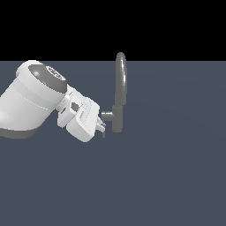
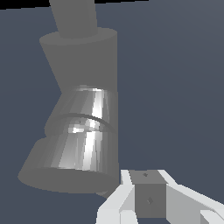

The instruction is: Turn on the faucet by rotating a designated handle.

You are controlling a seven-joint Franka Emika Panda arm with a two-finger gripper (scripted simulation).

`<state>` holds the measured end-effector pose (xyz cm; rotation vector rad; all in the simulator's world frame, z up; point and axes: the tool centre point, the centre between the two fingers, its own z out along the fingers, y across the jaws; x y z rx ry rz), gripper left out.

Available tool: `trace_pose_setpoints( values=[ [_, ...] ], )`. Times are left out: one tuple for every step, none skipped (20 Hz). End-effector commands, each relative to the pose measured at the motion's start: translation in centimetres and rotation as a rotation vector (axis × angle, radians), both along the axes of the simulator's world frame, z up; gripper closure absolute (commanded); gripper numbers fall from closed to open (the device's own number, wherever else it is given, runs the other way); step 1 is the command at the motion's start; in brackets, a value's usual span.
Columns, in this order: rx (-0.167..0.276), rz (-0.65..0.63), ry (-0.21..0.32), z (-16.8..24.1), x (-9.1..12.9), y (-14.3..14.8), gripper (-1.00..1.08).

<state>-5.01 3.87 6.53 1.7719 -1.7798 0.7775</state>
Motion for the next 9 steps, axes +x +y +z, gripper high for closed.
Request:
trace_pose_setpoints(
  values=[
    [-0.005,0.000,0.020,-1.7,0.1,-0.2,1.08],
    [-0.005,-0.001,0.022,-2.0,0.3,-0.2,1.08],
    [-0.004,-0.001,0.025,-2.3,0.6,-0.2,1.08],
    [-0.004,-0.002,0.027,-2.7,0.8,-0.2,1.08],
    [-0.004,-0.002,0.030,-3.0,1.0,-0.2,1.08],
    [-0.003,-0.003,0.032,-3.3,1.2,-0.3,1.08],
    [-0.003,-0.003,0.035,-3.7,1.4,-0.3,1.08],
    [-0.003,-0.003,0.037,-4.0,1.6,-0.3,1.08],
    [-0.003,-0.003,0.037,-4.0,1.6,-0.3,1.08]
  ],
)
